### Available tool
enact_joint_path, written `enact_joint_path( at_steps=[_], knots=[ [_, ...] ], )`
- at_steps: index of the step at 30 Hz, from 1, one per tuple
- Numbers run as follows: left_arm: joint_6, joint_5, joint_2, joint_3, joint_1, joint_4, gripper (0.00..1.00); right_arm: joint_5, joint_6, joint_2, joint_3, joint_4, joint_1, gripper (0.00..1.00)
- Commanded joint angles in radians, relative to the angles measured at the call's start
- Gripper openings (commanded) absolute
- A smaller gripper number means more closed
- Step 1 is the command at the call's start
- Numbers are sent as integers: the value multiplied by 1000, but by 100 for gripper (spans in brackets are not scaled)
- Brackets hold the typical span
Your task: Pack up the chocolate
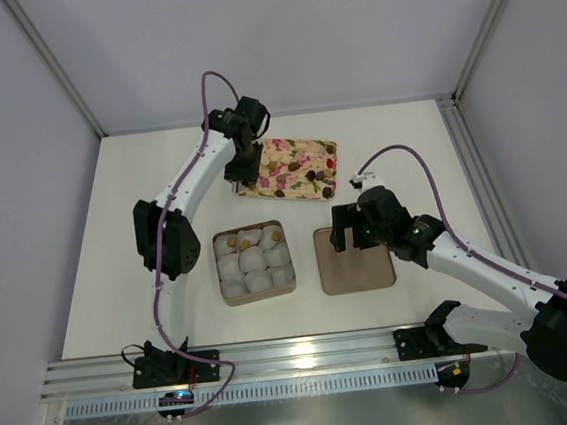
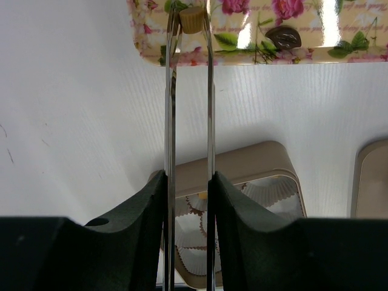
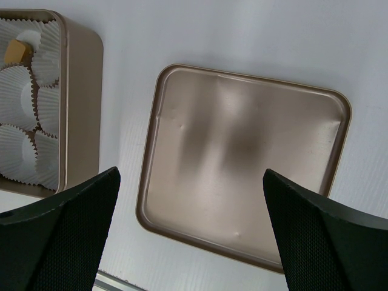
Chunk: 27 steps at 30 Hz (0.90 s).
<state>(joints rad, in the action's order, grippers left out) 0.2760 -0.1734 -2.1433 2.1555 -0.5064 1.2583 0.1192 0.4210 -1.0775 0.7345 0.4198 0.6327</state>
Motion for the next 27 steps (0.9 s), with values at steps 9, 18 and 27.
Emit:
enact_joint_path(
  at_steps=[9,18,27],
  knots=[
    [-4,8,71,-28,3,-7,36,-4,10,31,-14,-27,-2,100],
    [0,14,63,-43,2,-22,35,0,10,37,-18,-26,-2,100],
    [0,17,42,-26,3,-23,35,4,5,37,-18,-24,-2,100]
  ],
)
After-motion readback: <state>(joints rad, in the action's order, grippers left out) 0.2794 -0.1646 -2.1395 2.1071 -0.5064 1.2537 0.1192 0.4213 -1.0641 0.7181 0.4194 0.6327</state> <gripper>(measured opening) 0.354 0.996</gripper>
